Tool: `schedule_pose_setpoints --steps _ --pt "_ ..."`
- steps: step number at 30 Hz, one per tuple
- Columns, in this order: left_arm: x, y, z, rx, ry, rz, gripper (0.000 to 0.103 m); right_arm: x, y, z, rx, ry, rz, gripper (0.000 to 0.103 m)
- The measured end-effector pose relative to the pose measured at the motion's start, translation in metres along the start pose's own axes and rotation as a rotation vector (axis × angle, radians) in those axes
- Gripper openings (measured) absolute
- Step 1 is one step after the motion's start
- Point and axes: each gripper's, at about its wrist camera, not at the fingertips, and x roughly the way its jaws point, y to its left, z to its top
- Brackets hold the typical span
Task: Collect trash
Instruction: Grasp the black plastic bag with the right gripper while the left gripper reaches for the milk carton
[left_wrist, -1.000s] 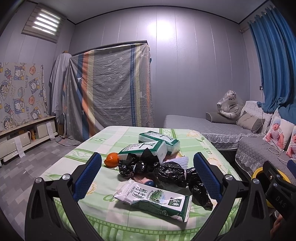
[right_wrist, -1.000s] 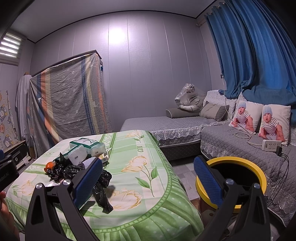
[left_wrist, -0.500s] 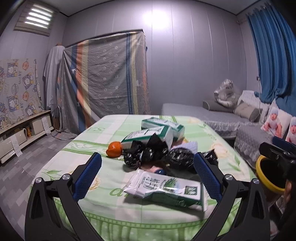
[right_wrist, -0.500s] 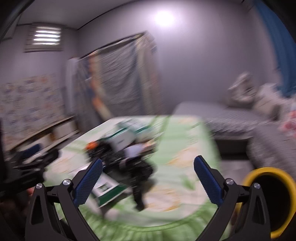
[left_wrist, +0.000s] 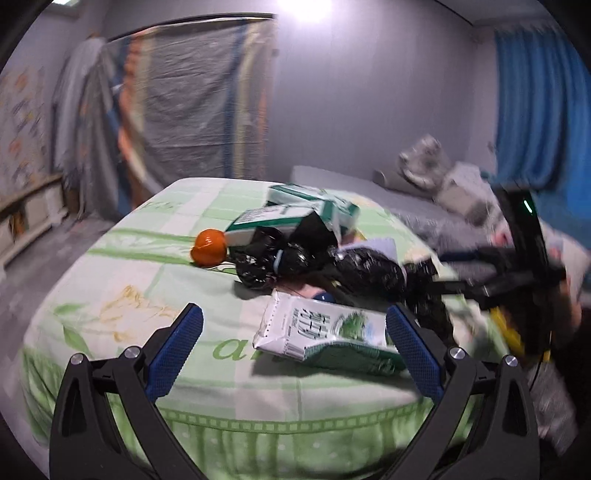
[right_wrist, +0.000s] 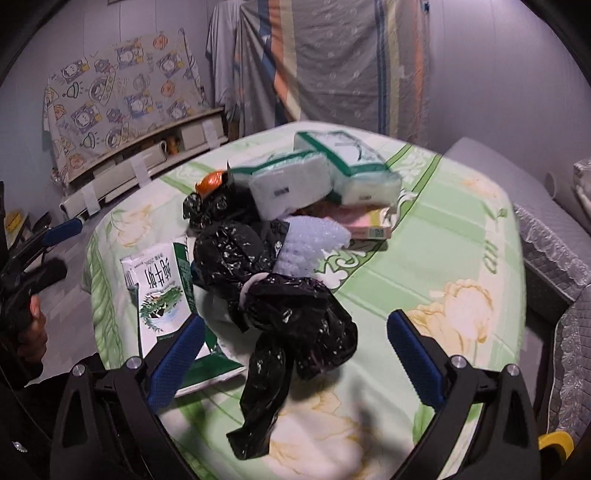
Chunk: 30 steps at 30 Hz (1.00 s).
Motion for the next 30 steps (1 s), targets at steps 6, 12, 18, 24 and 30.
schedule_pose_setpoints --steps 6,12,18,24,30 --pt "-0.013 -0.002 0.006 0.180 -0.108 -0.064 0.095 0.024 -0.016 0.005 0.025 0.075 0.055 0.062" --pt "0.000 -0.012 0.017 0.408 -0.138 -0.245 0.095 0.025 -0.015 0.004 0.005 0.085 0.073 0.033" --pt "0.037 -0.019 0.029 0.577 -0.029 -0.468 0.095 -0.001 -0.028 0.001 0.088 0.008 0.123 0.015" --pt "0.051 -0.033 0.038 0.712 0.008 -0.601 0.095 -0.067 -0.059 -0.010 0.259 -0.139 0.246 0.015" --pt "0.068 -0.060 0.025 0.973 0.129 -0.767 0.095 -0.117 -0.069 -0.031 0.360 -0.220 0.245 0.015"
